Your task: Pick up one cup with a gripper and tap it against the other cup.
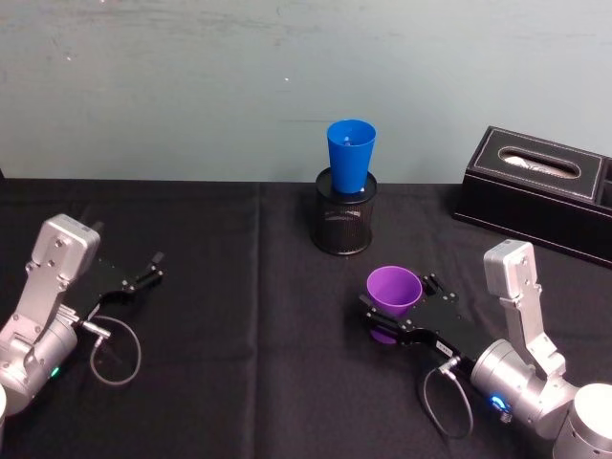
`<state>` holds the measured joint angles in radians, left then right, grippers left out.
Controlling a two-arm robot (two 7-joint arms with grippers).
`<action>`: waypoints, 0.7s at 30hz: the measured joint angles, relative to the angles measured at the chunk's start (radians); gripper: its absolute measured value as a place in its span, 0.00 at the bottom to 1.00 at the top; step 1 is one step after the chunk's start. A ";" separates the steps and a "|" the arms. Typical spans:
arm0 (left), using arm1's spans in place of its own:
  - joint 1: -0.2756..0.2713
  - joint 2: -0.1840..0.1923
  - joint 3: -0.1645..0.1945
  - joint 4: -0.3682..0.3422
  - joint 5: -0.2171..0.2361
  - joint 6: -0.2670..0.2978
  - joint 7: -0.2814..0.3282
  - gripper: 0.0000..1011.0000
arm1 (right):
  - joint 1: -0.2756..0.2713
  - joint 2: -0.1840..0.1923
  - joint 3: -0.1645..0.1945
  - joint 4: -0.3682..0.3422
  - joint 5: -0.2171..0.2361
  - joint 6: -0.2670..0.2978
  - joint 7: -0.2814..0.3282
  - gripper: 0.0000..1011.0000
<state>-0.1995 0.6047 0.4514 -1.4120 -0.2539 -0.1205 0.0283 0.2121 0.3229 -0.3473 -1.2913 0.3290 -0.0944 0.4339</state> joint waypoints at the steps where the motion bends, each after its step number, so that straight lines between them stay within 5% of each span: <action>1: 0.000 0.000 0.000 0.000 0.000 0.000 0.000 1.00 | 0.000 0.000 0.000 0.000 0.000 0.000 0.000 0.99; 21: 0.000 0.000 0.000 0.000 0.000 0.000 0.000 1.00 | -0.002 0.002 0.000 -0.005 0.003 -0.016 0.015 0.99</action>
<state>-0.1996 0.6047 0.4514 -1.4120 -0.2539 -0.1205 0.0283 0.2103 0.3245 -0.3471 -1.2965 0.3317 -0.1100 0.4486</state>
